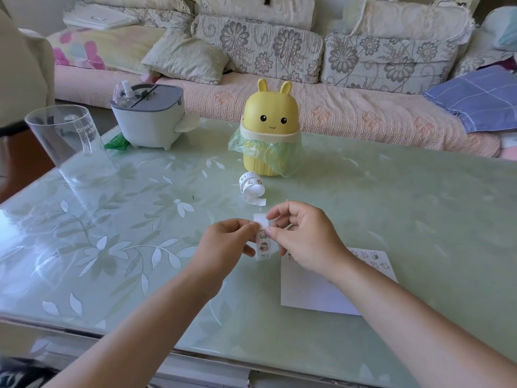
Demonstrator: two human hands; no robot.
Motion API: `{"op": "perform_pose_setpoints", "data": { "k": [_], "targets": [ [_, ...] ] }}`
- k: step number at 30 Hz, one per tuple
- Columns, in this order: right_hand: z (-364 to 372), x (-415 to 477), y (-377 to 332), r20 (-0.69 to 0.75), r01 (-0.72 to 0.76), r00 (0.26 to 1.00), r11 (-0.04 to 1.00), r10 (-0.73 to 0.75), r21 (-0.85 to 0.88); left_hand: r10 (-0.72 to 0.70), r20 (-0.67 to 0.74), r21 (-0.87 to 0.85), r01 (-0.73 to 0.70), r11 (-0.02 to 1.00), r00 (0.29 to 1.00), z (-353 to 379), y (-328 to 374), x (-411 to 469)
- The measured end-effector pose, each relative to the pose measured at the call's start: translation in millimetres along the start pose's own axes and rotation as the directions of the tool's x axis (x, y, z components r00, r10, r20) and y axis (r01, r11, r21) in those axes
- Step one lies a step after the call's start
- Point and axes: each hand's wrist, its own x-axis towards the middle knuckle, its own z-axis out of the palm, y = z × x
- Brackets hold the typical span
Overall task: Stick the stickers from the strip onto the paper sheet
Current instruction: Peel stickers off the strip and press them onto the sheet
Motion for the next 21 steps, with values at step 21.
{"op": "perform_pose_setpoints", "data": {
  "k": [21],
  "targets": [
    [-0.2, -3.5, 5.0, -0.034, 0.342, 0.922, 0.853, -0.386, -0.395, -0.101, 0.015, -0.055, 0.102, 0.993, 0.995, 0.3, 2.6, 3.5]
  ]
}}
